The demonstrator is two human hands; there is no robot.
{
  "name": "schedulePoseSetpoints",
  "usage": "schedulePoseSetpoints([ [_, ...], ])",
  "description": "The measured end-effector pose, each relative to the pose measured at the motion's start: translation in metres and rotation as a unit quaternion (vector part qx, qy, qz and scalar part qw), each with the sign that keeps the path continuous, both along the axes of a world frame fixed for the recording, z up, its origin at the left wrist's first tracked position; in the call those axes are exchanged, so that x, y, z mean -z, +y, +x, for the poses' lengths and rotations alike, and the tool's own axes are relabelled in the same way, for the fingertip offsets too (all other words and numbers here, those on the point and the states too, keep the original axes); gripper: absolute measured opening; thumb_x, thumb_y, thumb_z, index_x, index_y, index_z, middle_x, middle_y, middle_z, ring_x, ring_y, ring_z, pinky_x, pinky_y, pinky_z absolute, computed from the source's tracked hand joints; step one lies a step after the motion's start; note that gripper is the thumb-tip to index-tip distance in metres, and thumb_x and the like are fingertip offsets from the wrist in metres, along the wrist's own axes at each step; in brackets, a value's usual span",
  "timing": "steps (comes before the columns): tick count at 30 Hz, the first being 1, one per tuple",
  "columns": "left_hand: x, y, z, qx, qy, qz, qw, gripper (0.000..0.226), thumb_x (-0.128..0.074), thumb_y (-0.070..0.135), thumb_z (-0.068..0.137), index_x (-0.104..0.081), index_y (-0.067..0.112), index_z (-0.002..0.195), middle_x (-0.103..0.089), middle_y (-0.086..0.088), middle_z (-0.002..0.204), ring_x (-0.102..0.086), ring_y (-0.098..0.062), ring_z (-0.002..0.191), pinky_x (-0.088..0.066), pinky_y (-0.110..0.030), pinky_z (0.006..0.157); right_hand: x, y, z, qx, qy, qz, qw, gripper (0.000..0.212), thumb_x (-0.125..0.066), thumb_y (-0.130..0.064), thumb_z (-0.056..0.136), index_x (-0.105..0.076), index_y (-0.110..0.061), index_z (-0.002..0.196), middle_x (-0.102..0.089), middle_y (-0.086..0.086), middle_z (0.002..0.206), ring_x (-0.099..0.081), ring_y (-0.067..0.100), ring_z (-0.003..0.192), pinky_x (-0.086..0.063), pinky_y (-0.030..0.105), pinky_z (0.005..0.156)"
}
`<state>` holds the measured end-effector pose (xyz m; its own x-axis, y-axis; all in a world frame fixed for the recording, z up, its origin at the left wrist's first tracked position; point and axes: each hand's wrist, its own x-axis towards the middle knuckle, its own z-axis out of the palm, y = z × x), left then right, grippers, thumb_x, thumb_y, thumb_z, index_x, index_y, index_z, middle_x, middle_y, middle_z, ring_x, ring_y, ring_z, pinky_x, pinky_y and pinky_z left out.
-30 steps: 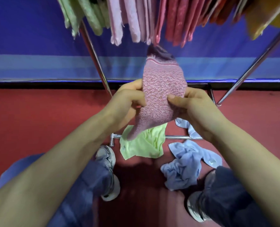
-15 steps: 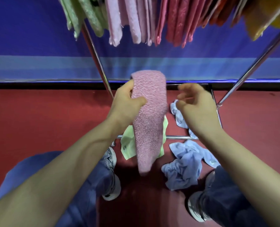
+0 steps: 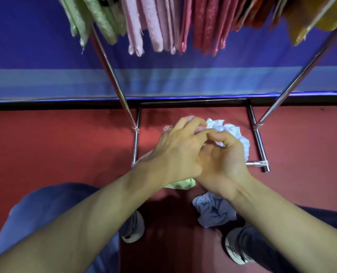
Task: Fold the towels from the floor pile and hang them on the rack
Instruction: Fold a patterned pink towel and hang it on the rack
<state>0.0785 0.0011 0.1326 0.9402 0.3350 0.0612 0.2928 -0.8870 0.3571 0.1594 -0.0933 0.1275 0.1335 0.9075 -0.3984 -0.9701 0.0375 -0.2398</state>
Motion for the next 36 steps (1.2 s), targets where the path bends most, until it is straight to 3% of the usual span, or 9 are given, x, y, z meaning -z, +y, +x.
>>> schedulePoseSetpoints([
  [3,-0.001,0.001,0.000,-0.009,-0.052,-0.016,0.998,0.070,-0.040,0.022,0.069,-0.055,0.018,0.137,-0.049,0.002,0.139,-0.047,-0.024,0.118,-0.053,-0.045,0.088,-0.006,0.003,0.008,0.025,-0.022,-0.012,0.999,0.033,-0.045,-0.029,0.094,-0.067,-0.015,0.114,-0.062,0.001,0.130,-0.055,0.021,0.128,-0.037,0.036,0.112],
  [6,-0.010,0.005,0.000,-0.043,-0.085,-0.038,0.995,0.076,-0.061,0.018,0.071,-0.046,0.020,0.146,-0.043,0.004,0.146,-0.051,-0.020,0.124,-0.053,-0.042,0.091,-0.012,0.011,0.011,0.032,-0.061,-0.049,0.996,0.051,-0.041,-0.036,0.100,-0.049,-0.013,0.145,-0.049,0.004,0.149,-0.046,0.023,0.139,-0.029,0.039,0.118],
  [11,-0.014,0.009,-0.003,-0.084,-0.108,-0.060,0.989,0.084,-0.069,0.019,0.070,-0.039,0.026,0.149,-0.039,0.009,0.149,-0.062,-0.026,0.114,-0.056,-0.046,0.082,-0.016,0.016,0.016,0.039,-0.077,-0.089,0.992,0.044,-0.037,-0.040,0.101,-0.064,-0.012,0.122,-0.069,0.008,0.111,-0.065,0.025,0.101,-0.041,0.042,0.106],
  [13,-0.012,0.010,-0.002,-0.108,-0.103,-0.097,0.984,0.082,-0.073,0.025,0.070,-0.042,0.029,0.146,-0.042,0.011,0.142,-0.066,-0.022,0.099,-0.054,-0.044,0.084,-0.015,0.017,0.018,0.038,-0.089,-0.118,0.988,0.046,-0.039,-0.041,0.100,-0.063,-0.010,0.124,-0.068,0.010,0.119,-0.064,0.027,0.102,-0.041,0.046,0.106],
  [15,-0.010,0.011,0.000,-0.134,-0.125,-0.159,0.970,0.067,-0.074,0.031,0.071,-0.051,0.029,0.134,-0.050,0.012,0.130,-0.069,-0.012,0.078,-0.054,-0.038,0.082,-0.015,0.016,0.022,0.036,-0.091,-0.118,0.988,0.045,-0.044,-0.038,0.096,-0.060,-0.010,0.129,-0.063,0.015,0.126,-0.057,0.031,0.113,-0.039,0.050,0.108],
  [17,-0.009,0.016,0.002,-0.156,-0.147,-0.232,0.949,0.041,-0.073,0.028,0.077,-0.060,0.023,0.116,-0.061,0.009,0.114,-0.068,-0.007,0.065,-0.054,-0.031,0.072,-0.016,0.016,0.027,0.027,-0.104,-0.093,0.990,0.028,-0.052,-0.026,0.086,-0.061,-0.012,0.108,-0.055,0.016,0.114,-0.053,0.033,0.111,-0.034,0.055,0.111],
  [20,-0.008,0.025,0.001,-0.166,-0.127,-0.227,0.951,0.018,-0.069,0.017,0.078,-0.066,0.020,0.095,-0.069,0.008,0.085,-0.067,-0.005,0.069,-0.056,-0.029,0.072,-0.015,0.014,0.034,0.019,-0.132,-0.053,0.990,0.030,-0.067,-0.017,0.060,-0.048,-0.015,0.083,-0.040,0.017,0.111,-0.050,0.034,0.111,-0.030,0.058,0.110],
  [25,-0.005,0.029,-0.006,-0.117,-0.008,-0.121,0.986,0.018,-0.068,0.029,0.078,-0.060,0.029,0.095,-0.067,0.014,0.086,-0.066,-0.017,0.087,-0.054,-0.039,0.081,-0.015,0.011,0.039,0.016,-0.148,-0.035,0.988,0.030,-0.052,-0.009,0.064,-0.044,-0.011,0.093,-0.043,0.017,0.107,-0.052,0.040,0.109,-0.035,0.062,0.111],
  [36,0.001,0.033,-0.007,-0.163,-0.115,-0.106,0.974,0.016,-0.065,0.016,0.068,-0.058,0.023,0.082,-0.062,0.009,0.071,-0.060,-0.012,0.070,-0.053,-0.038,0.070,-0.023,0.017,0.032,0.083,-0.329,-0.129,0.932,0.035,-0.038,0.017,0.088,-0.058,0.008,0.115,-0.062,0.021,0.100,-0.063,0.031,0.095,-0.056,0.051,0.091],
])
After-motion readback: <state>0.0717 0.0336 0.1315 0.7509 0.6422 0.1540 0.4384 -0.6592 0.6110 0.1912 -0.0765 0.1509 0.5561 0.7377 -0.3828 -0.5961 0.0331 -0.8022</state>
